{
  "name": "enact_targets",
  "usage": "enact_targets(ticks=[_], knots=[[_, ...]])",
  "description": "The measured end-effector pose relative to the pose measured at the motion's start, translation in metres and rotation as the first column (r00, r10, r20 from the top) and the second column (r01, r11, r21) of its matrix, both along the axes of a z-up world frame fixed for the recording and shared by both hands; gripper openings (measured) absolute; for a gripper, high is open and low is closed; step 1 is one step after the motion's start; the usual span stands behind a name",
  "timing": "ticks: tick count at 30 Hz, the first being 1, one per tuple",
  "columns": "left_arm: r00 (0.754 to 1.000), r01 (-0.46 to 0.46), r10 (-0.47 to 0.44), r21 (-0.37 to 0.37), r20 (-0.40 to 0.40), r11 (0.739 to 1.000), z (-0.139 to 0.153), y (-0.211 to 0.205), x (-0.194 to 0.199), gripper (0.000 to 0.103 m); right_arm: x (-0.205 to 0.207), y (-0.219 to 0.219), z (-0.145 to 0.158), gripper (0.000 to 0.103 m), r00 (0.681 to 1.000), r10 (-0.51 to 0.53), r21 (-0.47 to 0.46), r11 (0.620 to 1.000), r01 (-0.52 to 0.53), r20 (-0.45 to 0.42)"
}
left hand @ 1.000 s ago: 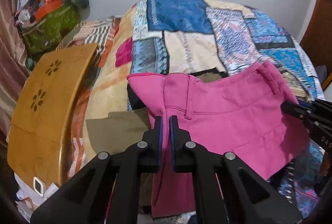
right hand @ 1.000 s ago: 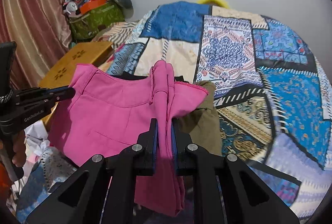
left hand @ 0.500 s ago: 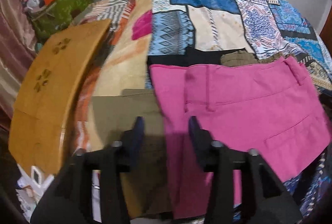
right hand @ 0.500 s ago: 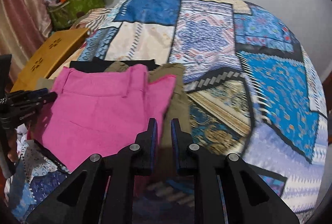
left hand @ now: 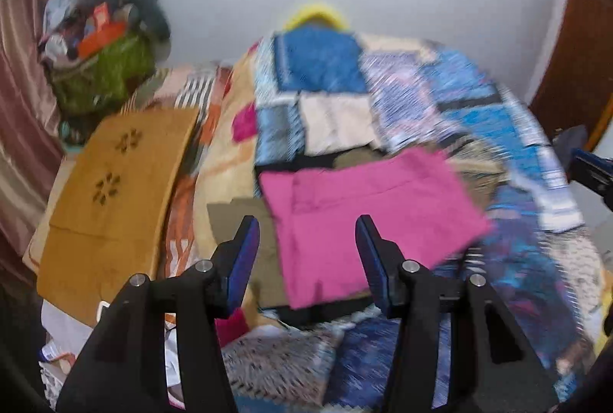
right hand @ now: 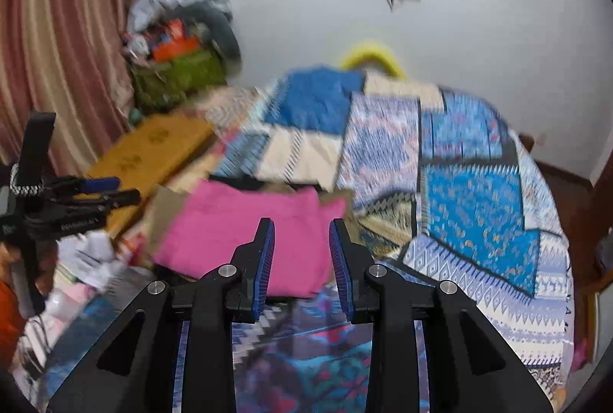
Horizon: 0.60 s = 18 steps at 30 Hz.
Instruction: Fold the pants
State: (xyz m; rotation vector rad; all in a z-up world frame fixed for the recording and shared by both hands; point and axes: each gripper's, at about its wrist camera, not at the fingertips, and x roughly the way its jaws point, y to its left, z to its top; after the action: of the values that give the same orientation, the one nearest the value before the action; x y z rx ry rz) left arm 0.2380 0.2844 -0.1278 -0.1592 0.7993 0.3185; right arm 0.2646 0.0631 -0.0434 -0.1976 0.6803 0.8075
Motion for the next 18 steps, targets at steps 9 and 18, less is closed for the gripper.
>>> enact_targets(ticks=[9,18], knots=[[0.959,0.054,-0.088,0.133,0.270,0.990,0.109,-0.076,-0.100,0.052,-0.090,-0.035,0.079,0.027,0.985,0.036,0.190,0.980,-0.068,0.170],[0.894,0.023,-0.101,0.180,0.437,0.983,0.154,-0.118,-0.175,0.066,-0.164,-0.061,0.111,0.027,0.950,0.031,0.268,0.956,-0.119,0.311]])
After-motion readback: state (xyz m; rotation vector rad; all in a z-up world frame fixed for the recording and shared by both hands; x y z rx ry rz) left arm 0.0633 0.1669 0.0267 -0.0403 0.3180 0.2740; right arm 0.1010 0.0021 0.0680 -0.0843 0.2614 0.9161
